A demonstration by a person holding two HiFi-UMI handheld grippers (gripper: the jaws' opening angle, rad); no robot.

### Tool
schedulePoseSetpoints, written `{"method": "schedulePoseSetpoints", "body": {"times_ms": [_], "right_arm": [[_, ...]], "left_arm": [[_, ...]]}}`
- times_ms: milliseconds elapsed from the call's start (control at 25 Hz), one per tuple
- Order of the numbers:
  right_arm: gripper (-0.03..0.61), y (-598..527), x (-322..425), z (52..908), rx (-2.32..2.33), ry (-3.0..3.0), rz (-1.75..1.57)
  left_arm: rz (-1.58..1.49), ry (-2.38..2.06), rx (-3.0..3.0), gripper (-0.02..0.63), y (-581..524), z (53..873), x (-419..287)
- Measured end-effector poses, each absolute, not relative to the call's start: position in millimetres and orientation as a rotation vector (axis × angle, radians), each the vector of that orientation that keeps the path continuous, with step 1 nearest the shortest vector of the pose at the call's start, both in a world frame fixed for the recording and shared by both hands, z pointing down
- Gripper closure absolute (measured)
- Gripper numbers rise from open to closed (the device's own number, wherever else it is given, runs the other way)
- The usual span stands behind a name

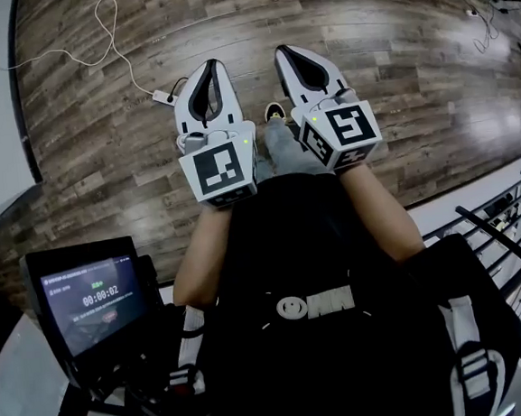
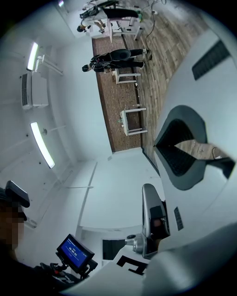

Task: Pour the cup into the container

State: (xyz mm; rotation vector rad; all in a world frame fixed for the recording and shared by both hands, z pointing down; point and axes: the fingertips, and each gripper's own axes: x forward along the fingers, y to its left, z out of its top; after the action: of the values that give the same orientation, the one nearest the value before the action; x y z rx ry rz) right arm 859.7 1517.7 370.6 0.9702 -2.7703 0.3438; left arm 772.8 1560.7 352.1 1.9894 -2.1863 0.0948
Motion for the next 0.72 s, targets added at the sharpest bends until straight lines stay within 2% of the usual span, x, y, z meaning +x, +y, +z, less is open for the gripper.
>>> {"method": "schedulePoseSetpoints", "body": {"times_ms": [240, 440, 720], "right_arm": [[0.583, 1503, 859, 369, 0.964, -2.778, 0.343], [0.583, 1425, 885, 384, 0.917, -2.792, 0.408], [0.583, 1386, 898, 382, 0.879, -2.827, 0.457]], "left_arm": [[0.07, -2.196, 1.969, 0.611, 1544, 344, 772], [0.16, -2.215, 1.925, 0.611, 1467, 353, 797], [0.222, -2.242, 1.882, 0.611, 1438, 353, 809]]}}
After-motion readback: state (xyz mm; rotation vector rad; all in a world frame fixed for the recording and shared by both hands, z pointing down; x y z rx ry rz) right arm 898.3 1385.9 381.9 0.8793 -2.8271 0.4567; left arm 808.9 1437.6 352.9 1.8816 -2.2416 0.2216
